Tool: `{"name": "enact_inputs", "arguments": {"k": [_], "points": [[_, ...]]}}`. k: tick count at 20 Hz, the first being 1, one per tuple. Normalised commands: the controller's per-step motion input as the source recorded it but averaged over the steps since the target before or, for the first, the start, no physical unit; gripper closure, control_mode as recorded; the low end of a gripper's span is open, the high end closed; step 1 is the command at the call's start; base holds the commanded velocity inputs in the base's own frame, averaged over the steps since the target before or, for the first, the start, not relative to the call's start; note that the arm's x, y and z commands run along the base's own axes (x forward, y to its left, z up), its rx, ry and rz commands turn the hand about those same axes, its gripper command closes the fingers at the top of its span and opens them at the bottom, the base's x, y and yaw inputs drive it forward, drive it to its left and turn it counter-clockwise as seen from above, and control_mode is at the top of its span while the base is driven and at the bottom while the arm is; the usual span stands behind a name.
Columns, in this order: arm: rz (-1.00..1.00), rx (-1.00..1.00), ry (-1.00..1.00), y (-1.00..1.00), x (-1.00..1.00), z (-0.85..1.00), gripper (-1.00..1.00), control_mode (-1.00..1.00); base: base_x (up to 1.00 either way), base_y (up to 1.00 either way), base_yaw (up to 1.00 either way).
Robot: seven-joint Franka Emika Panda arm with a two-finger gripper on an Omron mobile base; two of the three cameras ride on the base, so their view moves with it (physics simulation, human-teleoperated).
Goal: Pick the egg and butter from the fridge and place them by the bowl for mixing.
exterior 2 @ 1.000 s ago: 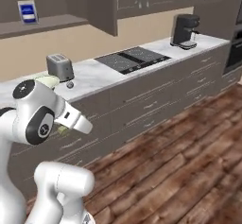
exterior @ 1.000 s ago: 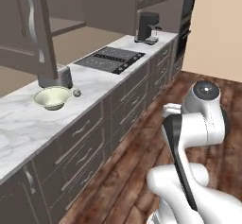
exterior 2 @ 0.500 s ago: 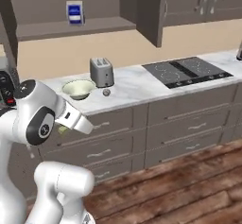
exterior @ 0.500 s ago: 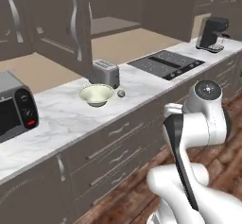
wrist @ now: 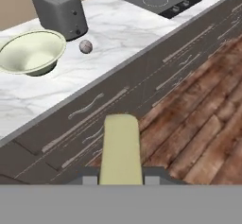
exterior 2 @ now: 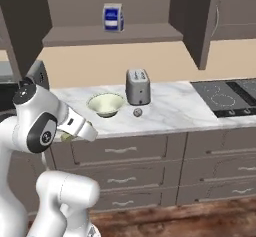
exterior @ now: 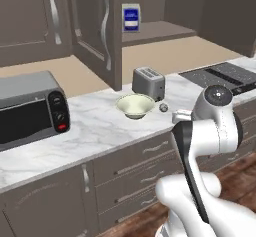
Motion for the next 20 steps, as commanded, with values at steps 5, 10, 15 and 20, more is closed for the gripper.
{"name": "enact_inputs", "arguments": {"k": [5,10,15,20], "points": [[0.0,0.0,0.0,0.0,0.0,0.0,1.0,1.0,0.45,-0.41,0.35],[0.0,0.0,0.0,0.0,0.0,0.0,1.0,1.0,0.35,-0.44,0.33],[0.0,0.0,0.0,0.0,0.0,0.0,1.0,1.0,0.35,-0.41,0.36],[0.0,0.0,0.0,0.0,0.0,0.0,1.0,1.0,0.4,-0.46,0.24]]}}
